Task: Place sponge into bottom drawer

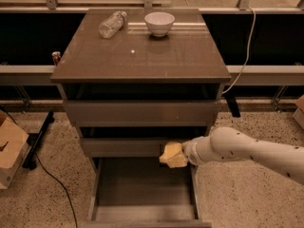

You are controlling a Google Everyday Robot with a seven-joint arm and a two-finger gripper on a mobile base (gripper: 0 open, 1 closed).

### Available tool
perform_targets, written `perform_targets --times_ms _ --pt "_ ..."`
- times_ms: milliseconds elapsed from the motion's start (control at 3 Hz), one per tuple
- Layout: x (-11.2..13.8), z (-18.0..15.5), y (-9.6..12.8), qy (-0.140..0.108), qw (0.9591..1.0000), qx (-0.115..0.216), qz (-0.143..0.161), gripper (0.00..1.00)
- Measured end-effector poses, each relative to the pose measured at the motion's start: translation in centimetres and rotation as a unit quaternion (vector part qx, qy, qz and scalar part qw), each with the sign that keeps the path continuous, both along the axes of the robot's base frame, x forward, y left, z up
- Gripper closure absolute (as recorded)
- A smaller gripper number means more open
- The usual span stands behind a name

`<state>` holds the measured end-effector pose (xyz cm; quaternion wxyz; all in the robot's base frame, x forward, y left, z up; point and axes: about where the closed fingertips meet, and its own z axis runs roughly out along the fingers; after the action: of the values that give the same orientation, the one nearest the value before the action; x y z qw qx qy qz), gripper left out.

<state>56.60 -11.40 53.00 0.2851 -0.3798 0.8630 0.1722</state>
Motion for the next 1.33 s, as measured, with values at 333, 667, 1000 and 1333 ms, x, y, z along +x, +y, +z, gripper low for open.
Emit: perform_targets --times_ms 333,667,1000,1333 --pt "-0.6 -2.7 -0.3 0.052 0.9985 0.009 -0.016 1.0" --pt "-0.8 -3.4 0.0 0.055 0.9983 0.01 -0.013 1.0" --pt "-0.9 -5.1 1.1 0.053 0.9985 0.014 0.0 1.0" --pt "-0.7 -8.4 2.5 0.058 0.9977 0.024 0.024 1.0"
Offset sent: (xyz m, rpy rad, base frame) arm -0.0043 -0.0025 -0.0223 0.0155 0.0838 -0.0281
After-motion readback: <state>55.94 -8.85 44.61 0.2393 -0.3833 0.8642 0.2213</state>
